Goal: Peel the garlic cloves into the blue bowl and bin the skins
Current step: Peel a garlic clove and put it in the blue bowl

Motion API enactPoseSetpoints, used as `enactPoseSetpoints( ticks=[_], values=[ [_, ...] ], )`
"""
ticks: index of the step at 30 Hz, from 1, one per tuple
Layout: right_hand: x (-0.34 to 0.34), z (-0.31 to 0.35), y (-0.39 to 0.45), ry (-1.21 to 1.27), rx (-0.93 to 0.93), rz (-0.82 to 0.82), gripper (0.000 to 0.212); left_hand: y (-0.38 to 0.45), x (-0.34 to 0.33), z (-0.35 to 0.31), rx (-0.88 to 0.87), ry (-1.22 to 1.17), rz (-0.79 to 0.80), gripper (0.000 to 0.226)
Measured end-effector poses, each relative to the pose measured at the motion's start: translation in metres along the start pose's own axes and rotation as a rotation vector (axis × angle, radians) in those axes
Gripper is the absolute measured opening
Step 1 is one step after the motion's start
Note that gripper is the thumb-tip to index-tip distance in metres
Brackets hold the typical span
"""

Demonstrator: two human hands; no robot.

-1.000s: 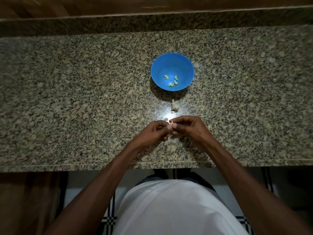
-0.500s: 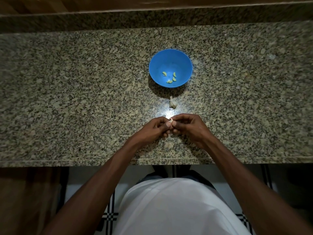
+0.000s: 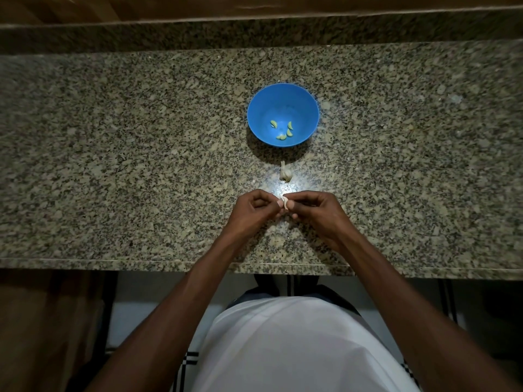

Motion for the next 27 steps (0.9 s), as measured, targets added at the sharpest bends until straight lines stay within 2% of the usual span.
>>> enactPoseSetpoints(
  ticks=[5,9,15,20,23,24,27],
  values=[
    [0.003,-0.008,0.005,0.106,-0.08,0.011,0.024,-0.003,0.001,0.005,-0.018,0.036,-0.083,0.017],
    [0.006,-0.014,0.008,0.185,-0.146,0.032,0.028,-0.003,0.004,0.009,-0.043,0.223,-0.081,0.017],
    [0.005,-0.017,0.007,0.211,-0.195,0.11,0.03,-0.005,0.0,0.006,-0.089,0.402,-0.083,0.014],
    [0.001,-0.017,0.008,0.208,-0.197,0.154,0.027,-0.006,0.002,0.005,-0.133,0.444,-0.114,0.012],
    [-0.003,-0.014,0.006,0.197,-0.184,0.152,0.025,-0.008,0.002,0.002,-0.21,0.591,-0.08,0.028],
    [-0.004,-0.014,0.006,0.192,-0.178,0.146,0.024,-0.009,0.003,0.001,-0.242,0.592,-0.091,0.03],
    [-0.007,-0.012,0.005,0.163,-0.156,0.116,0.022,-0.014,0.005,-0.003,-0.285,0.473,-0.163,0.014]
  ],
)
Point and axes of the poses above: each hand's wrist, its own y-axis towards the middle knuckle, its own x-axis out of the back of the hand, z = x × y, the point moved 4 cm from there along y, towards the middle knuckle, and after that the axes turned 15 degrees about -x, right-handed, at the moved point
